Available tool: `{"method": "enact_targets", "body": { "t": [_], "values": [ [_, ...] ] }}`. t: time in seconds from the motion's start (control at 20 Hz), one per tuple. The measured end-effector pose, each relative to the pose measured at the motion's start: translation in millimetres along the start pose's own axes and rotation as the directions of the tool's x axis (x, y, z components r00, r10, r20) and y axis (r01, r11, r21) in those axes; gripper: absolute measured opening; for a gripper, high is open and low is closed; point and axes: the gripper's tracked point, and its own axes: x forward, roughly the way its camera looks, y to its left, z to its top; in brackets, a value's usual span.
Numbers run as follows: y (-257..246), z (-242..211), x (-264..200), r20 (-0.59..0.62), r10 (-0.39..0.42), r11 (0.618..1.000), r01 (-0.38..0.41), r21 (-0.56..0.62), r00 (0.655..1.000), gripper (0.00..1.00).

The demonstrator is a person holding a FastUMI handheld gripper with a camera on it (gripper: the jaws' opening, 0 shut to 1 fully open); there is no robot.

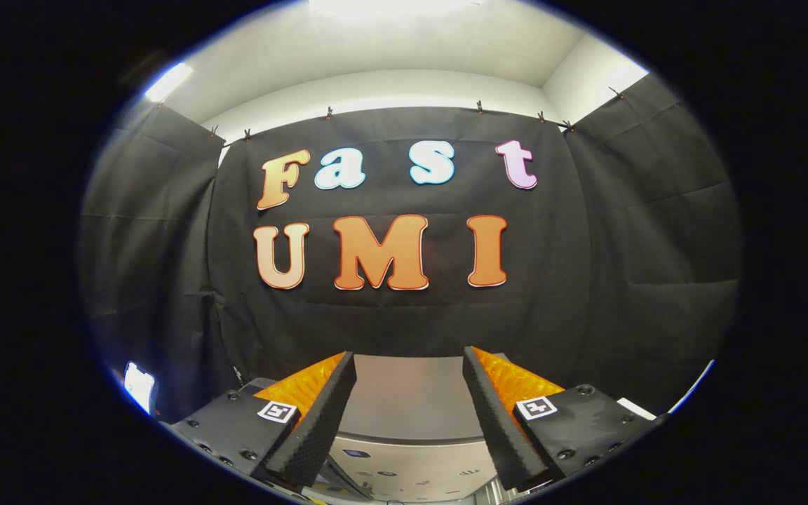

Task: Put the clothes into the washing machine and then close the washing machine lid.

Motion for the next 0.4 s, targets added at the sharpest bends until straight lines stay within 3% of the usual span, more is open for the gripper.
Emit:
{"method": "enact_targets", "body": {
  "t": [0.4],
  "values": [
    [-41.8, -3.3, -37.5, 0.025, -0.086, 0.995, 0.085, 0.054, 0.996, 0.98]
  ]
}}
